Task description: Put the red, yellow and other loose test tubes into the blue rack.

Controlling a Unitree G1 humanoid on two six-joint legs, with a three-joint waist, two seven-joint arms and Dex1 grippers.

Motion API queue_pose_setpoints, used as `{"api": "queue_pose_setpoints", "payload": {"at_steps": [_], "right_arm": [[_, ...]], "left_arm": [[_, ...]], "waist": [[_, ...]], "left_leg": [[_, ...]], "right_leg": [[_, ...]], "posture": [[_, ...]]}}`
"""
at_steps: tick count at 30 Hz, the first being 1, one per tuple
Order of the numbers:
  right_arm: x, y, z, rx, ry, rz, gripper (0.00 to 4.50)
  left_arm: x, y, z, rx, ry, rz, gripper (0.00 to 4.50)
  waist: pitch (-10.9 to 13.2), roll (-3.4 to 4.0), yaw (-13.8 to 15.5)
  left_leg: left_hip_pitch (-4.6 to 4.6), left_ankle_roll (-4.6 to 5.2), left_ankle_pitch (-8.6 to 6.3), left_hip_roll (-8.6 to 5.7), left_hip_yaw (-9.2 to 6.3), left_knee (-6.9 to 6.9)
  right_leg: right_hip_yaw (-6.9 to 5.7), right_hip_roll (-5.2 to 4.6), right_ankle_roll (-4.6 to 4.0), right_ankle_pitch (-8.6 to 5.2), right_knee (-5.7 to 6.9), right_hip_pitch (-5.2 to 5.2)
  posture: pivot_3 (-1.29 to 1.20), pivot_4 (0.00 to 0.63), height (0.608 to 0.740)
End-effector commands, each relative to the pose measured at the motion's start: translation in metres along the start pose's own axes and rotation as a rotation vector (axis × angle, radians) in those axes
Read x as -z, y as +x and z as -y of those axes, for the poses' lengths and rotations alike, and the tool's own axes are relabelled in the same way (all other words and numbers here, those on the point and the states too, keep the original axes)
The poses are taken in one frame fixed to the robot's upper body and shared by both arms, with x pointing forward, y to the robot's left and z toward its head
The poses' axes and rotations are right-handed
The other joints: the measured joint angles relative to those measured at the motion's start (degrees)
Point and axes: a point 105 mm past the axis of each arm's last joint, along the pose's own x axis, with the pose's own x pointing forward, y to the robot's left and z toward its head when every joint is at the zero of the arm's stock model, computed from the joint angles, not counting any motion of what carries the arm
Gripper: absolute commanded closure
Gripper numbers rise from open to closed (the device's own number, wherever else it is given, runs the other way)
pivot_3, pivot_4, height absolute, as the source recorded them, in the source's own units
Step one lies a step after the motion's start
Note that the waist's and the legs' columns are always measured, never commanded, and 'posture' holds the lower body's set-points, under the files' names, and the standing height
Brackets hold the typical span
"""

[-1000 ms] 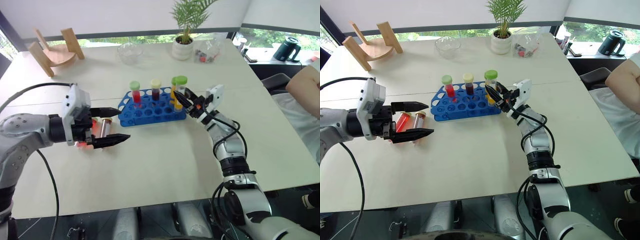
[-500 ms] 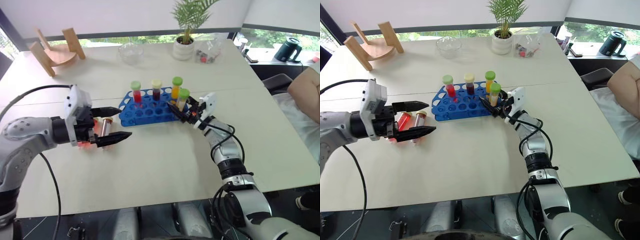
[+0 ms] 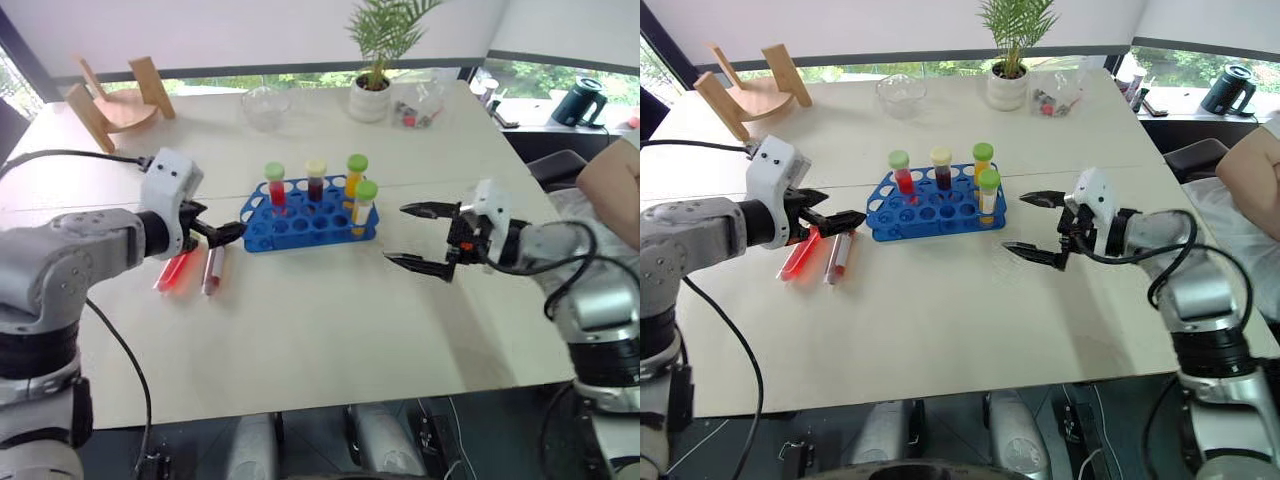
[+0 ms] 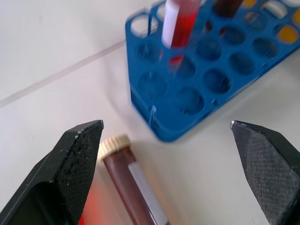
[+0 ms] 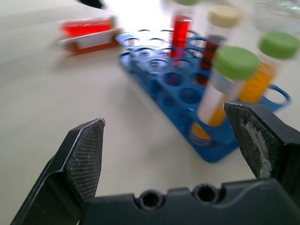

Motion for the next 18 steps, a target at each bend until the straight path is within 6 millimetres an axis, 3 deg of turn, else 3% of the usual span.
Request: {"api": "queue_pose_setpoints", "payload": {"at_steps": [1, 5, 11, 18], "right_arm": [[-0.034, -0.003, -0.004, -0.152, -0.097, 0.032, 0.04], [-0.049, -0.001, -0.006, -0.24, -0.132, 0.043, 0.04], [-0.055, 0.001, -0.01, -0.263, -0.154, 0.051, 0.04], [-0.069, 0.0, -0.01, -0.252, -0.185, 0.118, 0.04]], "left_arm": [[0.002, -0.001, -0.013, -0.065, -0.045, -0.077, 0.0], [0.002, 0.001, -0.02, -0.118, -0.064, -0.109, 0.0], [0.008, 0.003, -0.027, -0.175, -0.114, -0.138, 0.0], [0.019, 0.013, -0.014, -0.136, -0.173, -0.172, 0.0]], "waist": [[0.01, 0.0, -0.17], [0.01, -0.02, 0.06], [0.02, -0.05, 1.24], [0.02, -0.06, 1.48]], "left_leg": [[0.0, 0.0, 0.0, 0.0, 0.0, 0.0], [-0.02, -0.01, 0.0, 0.01, -0.05, -0.03], [-0.08, -0.03, 0.01, -0.01, 0.01, 0.02], [-0.08, -0.06, 0.03, -0.03, 0.01, 0.05]], "right_leg": [[0.0, 0.0, 0.0, 0.0, 0.0, 0.0], [-0.04, -0.03, -0.01, 0.0, -0.02, -0.02], [-0.04, -0.16, -0.01, 0.0, -0.05, -0.04], [-0.04, -0.19, 0.0, 0.01, -0.03, -0.03]], "posture": [[0.0, 0.15, 0.74], [0.0, 0.15, 0.74], [0.0, 0.15, 0.74], [0.0, 0.15, 0.74]]}}
